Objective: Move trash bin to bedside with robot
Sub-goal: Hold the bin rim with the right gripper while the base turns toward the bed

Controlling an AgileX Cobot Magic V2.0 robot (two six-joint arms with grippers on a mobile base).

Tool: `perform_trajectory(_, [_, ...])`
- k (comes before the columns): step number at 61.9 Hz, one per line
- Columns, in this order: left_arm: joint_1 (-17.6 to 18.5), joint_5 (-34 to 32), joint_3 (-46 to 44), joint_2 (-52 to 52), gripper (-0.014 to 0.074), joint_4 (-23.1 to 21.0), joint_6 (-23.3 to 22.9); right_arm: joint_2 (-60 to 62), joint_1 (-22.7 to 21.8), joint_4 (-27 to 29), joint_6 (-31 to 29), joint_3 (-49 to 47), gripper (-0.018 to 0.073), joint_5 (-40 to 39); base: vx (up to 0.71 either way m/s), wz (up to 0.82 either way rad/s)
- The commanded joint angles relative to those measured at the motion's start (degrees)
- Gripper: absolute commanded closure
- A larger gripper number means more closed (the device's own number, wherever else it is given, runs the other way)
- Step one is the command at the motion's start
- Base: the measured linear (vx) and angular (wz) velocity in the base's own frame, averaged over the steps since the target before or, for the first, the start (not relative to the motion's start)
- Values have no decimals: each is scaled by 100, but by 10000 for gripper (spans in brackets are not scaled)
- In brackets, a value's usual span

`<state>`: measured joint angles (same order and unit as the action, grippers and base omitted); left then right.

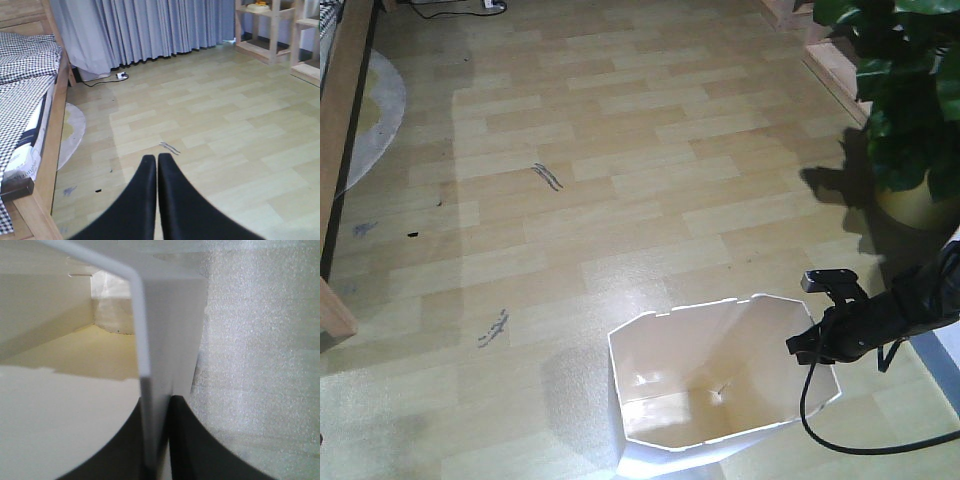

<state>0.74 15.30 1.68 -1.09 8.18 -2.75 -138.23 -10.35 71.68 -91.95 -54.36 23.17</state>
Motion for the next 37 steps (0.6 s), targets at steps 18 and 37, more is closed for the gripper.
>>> perform_trajectory(18, [36,-423,160,-54,602,-15,-46,435,-25,186,3,-56,566,998,31,18])
perform_trajectory(37, [36,-423,160,-54,602,-15,-46,435,-25,186,3,-56,566,998,32,28])
